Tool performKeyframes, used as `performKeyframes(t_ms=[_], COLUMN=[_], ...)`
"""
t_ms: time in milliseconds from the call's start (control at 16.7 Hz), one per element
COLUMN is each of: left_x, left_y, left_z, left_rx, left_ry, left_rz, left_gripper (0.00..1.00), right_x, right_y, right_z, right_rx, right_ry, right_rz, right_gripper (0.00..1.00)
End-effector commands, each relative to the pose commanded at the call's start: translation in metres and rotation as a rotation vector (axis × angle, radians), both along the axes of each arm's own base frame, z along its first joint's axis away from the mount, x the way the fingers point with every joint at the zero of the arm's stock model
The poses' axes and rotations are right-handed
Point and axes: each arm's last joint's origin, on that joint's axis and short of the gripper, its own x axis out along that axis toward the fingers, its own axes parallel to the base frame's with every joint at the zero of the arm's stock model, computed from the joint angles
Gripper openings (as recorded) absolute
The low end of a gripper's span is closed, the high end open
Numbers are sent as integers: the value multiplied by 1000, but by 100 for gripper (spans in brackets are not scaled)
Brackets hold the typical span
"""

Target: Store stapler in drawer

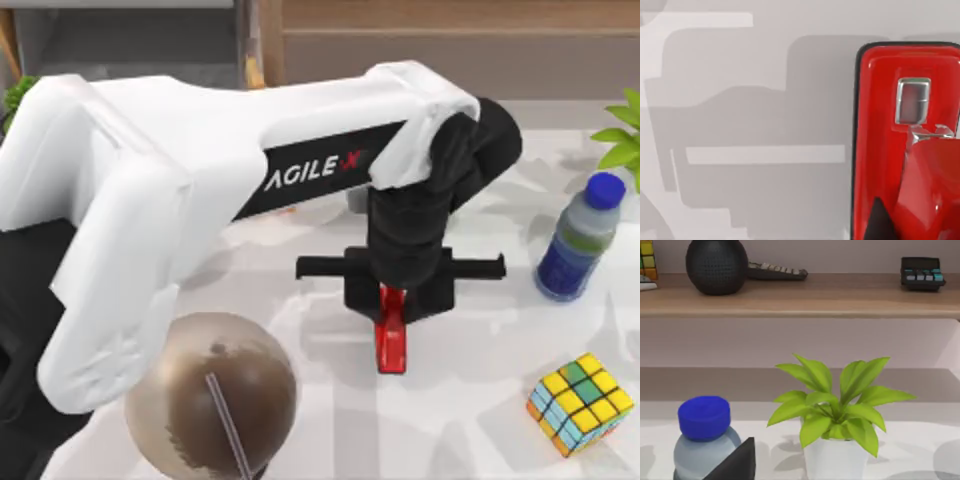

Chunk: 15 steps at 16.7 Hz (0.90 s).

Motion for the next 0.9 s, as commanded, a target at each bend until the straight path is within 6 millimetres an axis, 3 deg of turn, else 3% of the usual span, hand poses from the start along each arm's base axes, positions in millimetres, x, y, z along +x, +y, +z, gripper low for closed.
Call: performKeyframes(t_ms=[180,360,480,660,900], left_x=[2,19,36,67,104], left_y=[1,16,37,87,181], left_z=[5,41,71,118,169], left_rx=[-10,-75,-119,-163,-151], left_ry=[-9,-72,-129,-231,-369], left_rz=[-2,-9,-14,-11,19], left_gripper=[0,0,0,0,0], right_x=[0,0,0,0,0], right_y=[0,0,0,0,0], right_z=[0,0,0,0,0], right_rx=[0,0,0,0,0], right_ry=[0,0,0,0,0], right_rz=[0,0,0,0,0], right_gripper=[100,100,100,100,100])
